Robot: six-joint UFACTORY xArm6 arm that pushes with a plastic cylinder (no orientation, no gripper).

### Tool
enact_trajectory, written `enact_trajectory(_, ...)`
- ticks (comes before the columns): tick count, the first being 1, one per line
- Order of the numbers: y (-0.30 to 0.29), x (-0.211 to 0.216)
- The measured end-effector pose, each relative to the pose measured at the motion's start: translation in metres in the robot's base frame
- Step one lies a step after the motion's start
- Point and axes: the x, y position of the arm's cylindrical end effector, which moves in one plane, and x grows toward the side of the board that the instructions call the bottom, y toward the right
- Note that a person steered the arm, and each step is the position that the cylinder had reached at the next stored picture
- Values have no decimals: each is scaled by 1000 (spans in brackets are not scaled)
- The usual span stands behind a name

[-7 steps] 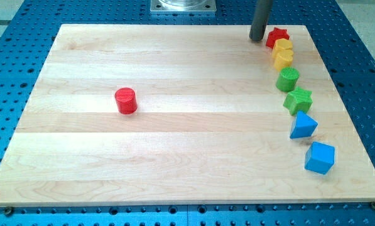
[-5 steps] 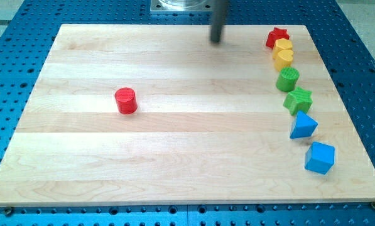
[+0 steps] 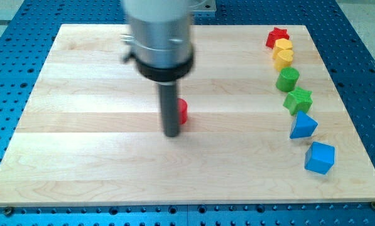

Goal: Place the red circle in between the blue blocks

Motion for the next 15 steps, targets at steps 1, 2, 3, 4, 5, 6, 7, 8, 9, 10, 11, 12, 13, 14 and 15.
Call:
enact_trajectory(1,-68,-2)
enact_trajectory(2,-54,-25)
enact_trajectory(3,-6,-53)
enact_trajectory(4,64,-53)
enact_trajectory(5,99,-62)
enact_trajectory(6,112,-73)
enact_trajectory(7,132,-14)
enact_trajectory(8,135,13)
enact_trajectory(9,144,16)
enact_trajectory(10,142,-22)
enact_trajectory(11,162,-18)
enact_trajectory(12,173,-8)
enact_trajectory(13,173,1)
enact_trajectory(14,188,17)
enact_trajectory(15,194,17)
